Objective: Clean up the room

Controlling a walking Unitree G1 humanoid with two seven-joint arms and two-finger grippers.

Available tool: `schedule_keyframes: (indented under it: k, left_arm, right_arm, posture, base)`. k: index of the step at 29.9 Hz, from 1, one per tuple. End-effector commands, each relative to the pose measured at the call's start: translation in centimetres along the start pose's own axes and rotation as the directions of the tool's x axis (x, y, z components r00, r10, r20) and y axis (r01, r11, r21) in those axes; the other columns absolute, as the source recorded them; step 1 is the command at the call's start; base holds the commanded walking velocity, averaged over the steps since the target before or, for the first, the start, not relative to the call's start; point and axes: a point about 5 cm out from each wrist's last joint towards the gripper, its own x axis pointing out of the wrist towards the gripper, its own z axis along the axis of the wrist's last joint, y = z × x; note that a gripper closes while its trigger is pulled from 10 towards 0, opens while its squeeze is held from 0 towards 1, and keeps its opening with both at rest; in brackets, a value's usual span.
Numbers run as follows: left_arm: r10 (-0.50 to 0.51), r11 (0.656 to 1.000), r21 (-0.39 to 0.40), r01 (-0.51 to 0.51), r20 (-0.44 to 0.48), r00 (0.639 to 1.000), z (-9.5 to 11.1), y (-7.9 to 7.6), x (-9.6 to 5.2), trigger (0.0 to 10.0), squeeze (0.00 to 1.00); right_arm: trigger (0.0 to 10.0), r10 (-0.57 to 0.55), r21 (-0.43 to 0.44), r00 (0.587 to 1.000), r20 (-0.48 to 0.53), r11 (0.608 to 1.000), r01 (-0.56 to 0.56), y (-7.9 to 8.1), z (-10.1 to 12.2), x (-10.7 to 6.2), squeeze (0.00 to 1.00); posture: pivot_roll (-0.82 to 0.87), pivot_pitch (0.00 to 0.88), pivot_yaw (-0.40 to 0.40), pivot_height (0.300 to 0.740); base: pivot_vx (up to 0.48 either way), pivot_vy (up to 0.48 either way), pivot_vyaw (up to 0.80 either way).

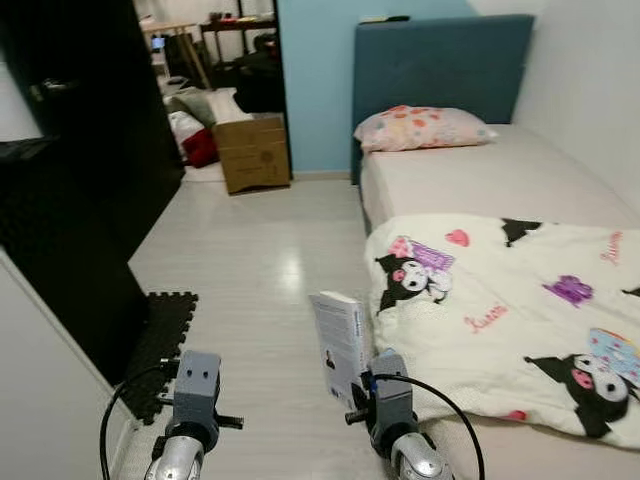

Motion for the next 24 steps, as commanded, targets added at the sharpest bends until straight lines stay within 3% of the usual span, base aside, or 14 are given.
schedule_keyframes:
  k: [1, 11, 24]
  left_arm:
    - [-0.013, 1.000, -0.016, 0.013, 0.002, 1.000, 0.24, 0.05, 0.24, 10.0, 0.00]
    - [-0.049, 0.998, -0.041, 0.049, 0.012, 0.999, 0.52, -0.36, 0.49, 10.0, 0.00]
    - [-0.060, 0.996, -0.058, 0.062, 0.036, 0.998, 1.01, -0.47, 0.70, 10.0, 0.00]
  right_arm:
    - [10.0, -0.030, 0.015, 0.999, 0.046, 0.999, 0.029, -0.24, 0.90, 0.26, 0.00]
    - [10.0, -0.048, 0.020, 0.998, 0.046, 0.999, 0.047, -0.76, 0.92, 0.18, 0.00]
    - [10.0, -0.047, 0.020, 0.997, 0.054, 0.999, 0.046, -0.82, 1.12, 0.27, 0.00]
  posture:
    - [0.03, 0.048, 0.018, 0.740]
    - [0.03, 0.049, 0.017, 0.740]
    - [0.03, 0.044, 0.015, 0.740]
  base:
    - [0.000, 0.000, 0.00]
    - [0.000, 0.000, 0.00]
    - [0.358, 0.000, 0.00]
